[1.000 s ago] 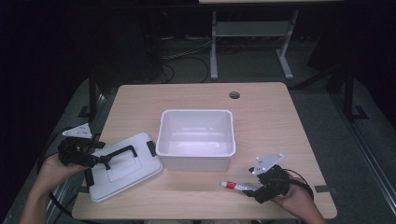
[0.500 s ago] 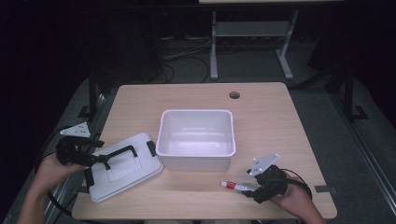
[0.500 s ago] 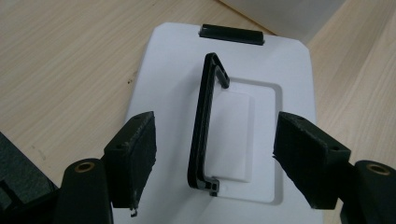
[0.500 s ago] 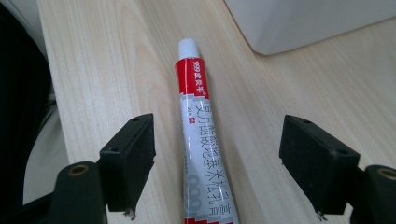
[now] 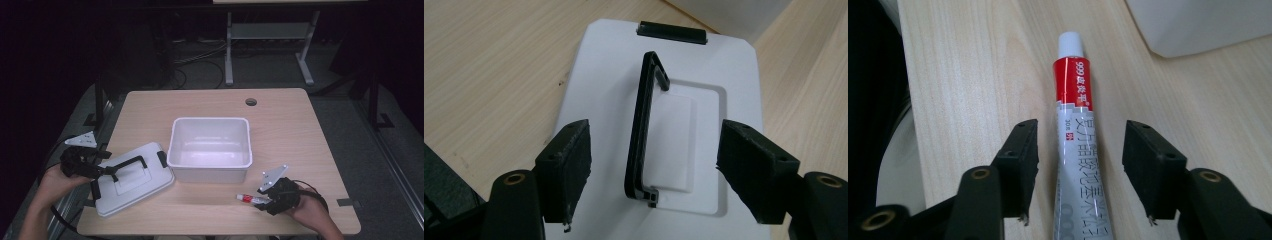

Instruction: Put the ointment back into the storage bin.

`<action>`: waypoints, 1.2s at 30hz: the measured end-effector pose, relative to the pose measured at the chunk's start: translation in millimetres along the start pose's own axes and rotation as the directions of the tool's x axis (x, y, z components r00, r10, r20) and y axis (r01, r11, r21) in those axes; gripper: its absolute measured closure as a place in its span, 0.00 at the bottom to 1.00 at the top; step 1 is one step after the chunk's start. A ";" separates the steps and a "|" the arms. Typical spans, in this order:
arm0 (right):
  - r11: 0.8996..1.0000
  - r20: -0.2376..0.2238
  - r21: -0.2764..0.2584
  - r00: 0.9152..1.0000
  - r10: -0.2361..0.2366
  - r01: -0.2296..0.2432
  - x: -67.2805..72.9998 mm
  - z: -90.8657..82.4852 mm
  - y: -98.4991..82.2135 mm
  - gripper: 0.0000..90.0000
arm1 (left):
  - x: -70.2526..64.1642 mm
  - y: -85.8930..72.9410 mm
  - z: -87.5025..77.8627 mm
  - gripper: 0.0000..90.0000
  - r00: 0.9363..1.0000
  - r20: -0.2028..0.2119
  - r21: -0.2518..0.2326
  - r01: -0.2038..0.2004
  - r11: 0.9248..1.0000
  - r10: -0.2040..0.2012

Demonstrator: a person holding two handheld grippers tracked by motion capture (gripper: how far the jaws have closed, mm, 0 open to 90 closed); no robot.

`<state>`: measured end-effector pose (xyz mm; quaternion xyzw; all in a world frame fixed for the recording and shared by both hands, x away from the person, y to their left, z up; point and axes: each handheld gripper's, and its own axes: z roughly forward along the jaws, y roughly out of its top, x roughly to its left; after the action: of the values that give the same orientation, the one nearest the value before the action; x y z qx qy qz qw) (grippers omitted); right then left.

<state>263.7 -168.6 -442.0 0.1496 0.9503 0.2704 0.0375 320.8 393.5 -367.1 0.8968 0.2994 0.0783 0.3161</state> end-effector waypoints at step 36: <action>0.993 -0.052 0.058 0.994 -0.095 0.098 3.4 1.2 14.1 0.79 | 0.6 -5.7 -1.4 0.32 1.000 0.008 0.011 0.005 1.000 -0.006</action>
<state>264.4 -155.6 -435.6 0.0977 0.9648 0.2432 0.0228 318.0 398.2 -369.5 0.8981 0.3011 0.0722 0.3124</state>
